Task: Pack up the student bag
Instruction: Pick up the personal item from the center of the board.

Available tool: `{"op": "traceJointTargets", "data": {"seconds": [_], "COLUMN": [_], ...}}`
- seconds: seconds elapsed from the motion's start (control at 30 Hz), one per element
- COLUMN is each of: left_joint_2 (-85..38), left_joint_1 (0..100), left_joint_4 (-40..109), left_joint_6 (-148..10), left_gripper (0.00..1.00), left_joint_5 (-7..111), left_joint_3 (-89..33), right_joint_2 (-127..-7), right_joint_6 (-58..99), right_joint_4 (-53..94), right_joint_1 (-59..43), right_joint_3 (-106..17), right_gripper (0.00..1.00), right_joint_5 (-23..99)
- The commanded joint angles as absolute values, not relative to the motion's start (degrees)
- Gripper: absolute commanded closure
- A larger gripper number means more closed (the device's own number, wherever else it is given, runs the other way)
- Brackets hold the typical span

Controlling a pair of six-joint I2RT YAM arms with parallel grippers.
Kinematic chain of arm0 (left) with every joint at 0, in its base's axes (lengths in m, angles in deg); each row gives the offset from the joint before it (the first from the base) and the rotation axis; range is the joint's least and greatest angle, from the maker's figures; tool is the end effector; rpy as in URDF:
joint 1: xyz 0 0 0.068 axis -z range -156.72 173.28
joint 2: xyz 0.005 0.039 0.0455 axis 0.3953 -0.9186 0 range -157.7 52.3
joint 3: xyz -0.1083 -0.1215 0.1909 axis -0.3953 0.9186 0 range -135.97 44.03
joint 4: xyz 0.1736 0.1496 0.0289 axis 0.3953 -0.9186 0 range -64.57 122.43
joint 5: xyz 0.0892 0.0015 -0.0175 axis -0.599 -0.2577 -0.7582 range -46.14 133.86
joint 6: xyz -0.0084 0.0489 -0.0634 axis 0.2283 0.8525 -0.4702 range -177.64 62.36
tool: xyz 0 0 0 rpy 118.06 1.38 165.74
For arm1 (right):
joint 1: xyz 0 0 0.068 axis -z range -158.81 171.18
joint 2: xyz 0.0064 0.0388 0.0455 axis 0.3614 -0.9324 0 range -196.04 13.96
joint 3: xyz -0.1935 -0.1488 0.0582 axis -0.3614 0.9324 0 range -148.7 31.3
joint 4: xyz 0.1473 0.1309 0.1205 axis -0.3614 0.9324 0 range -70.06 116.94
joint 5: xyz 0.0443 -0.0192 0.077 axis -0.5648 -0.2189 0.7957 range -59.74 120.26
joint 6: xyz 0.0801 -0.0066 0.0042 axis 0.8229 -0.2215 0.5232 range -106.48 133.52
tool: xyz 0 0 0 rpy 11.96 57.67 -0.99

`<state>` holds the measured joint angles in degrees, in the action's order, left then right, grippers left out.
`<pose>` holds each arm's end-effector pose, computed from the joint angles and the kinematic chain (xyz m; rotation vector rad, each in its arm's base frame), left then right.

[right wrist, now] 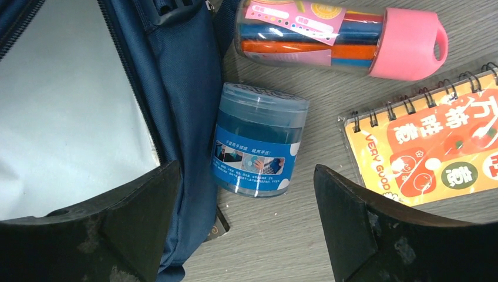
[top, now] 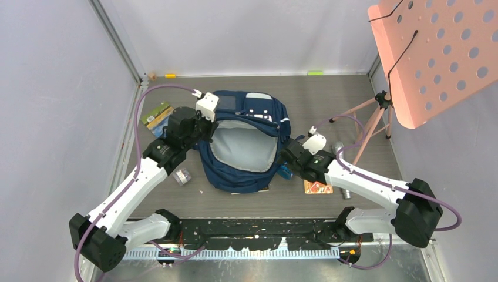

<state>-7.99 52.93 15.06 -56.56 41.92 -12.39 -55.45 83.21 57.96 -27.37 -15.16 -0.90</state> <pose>0.2184 -0.1216 0.3167 0.4958 1.8889 -0.2976 0.1718 0.1400 0.1952 0.6153 2.3458 0.1915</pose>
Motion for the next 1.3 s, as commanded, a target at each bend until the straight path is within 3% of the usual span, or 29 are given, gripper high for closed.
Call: {"op": "traceJointTargets", "data": {"seconds": [0.0, 0.3, 0.6, 0.77, 1.07, 1.27], "left_joint_2": [-5.06, -5.53, -6.31, -6.33, -6.45, -6.07], "left_joint_1": [52.46, 52.46, 52.47, 52.46, 52.51, 52.55], "left_joint_4": [20.29, 20.37, 20.25, 20.04, 20.08, 20.04], "left_joint_6": [-58.33, -58.28, -57.91, -57.91, -56.06, -55.88], "left_gripper": [1.00, 1.00, 1.00, 1.00, 1.00, 1.00], "left_joint_5": [39.68, 38.17, 38.97, 38.37, 37.79, 37.77], "left_joint_3": [-13.02, -12.83, -12.83, -12.82, -12.65, -12.62], "right_joint_2": [-56.78, -58.96, -66.53, -68.82, -62.07, -53.48], "right_joint_6": [86.02, 86.98, 82.87, 82.47, 78.26, 66.26], "right_joint_4": [54.70, 50.86, 44.56, 45.72, 47.79, 48.92], "right_joint_1": [-27.33, -27.24, -26.41, -26.36, -26.36, -29.33], "right_joint_3": [-13.29, -9.86, -11.61, -12.64, -11.38, -13.70], "right_gripper": [0.12, 0.19, 0.20, 0.31, 0.51, 0.55], "right_joint_5": [-2.24, -2.78, 2.81, 2.99, -0.77, 0.81]}}
